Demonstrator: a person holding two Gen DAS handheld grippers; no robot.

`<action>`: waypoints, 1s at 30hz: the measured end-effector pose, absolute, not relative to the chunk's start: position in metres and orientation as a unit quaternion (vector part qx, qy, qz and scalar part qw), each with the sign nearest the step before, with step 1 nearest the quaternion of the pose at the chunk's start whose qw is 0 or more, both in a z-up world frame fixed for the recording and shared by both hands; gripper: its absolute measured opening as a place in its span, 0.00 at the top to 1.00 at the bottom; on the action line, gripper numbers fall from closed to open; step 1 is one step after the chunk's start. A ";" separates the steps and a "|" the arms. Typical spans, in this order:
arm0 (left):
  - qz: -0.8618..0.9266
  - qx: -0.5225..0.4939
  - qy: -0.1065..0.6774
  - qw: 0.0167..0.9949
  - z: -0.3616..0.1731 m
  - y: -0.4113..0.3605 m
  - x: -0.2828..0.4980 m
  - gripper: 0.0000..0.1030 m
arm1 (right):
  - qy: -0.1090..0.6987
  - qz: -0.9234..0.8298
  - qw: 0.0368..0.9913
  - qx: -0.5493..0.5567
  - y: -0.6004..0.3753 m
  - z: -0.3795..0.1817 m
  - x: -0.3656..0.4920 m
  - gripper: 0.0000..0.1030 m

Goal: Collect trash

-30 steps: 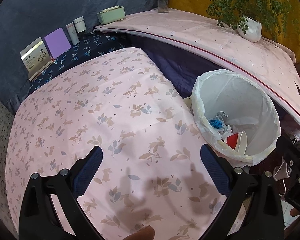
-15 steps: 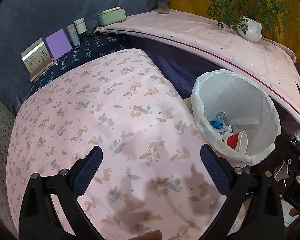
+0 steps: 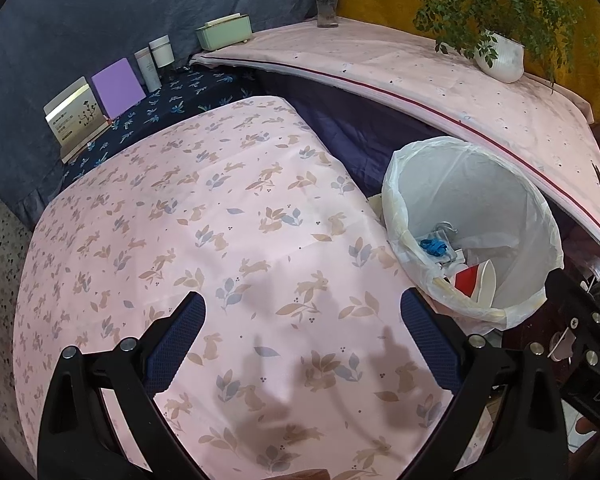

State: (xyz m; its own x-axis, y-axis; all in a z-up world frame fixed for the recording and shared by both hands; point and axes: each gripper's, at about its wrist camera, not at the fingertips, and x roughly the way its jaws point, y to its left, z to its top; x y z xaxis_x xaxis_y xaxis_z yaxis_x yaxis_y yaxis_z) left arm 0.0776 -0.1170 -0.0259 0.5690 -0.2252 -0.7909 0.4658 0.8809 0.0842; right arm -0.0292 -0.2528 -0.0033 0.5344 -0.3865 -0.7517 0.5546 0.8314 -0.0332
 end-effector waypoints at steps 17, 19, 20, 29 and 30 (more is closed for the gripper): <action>-0.194 0.146 0.424 0.873 -0.028 -0.115 0.078 0.09 | 0.403 -0.268 0.868 0.105 -0.249 -0.010 -0.027 0.06; -0.194 0.146 0.424 0.872 -0.028 -0.115 0.079 0.09 | 0.403 -0.269 0.868 0.105 -0.249 -0.010 -0.027 0.06; -0.193 0.146 0.424 0.872 -0.028 -0.115 0.079 0.09 | 0.403 -0.268 0.869 0.105 -0.249 -0.010 -0.027 0.06; -0.193 0.146 0.425 0.872 -0.030 -0.114 0.079 0.09 | 0.405 -0.267 0.869 0.104 -0.248 -0.011 -0.026 0.06; -0.193 0.146 0.425 0.872 -0.030 -0.114 0.079 0.09 | 0.405 -0.266 0.869 0.104 -0.247 -0.011 -0.026 0.06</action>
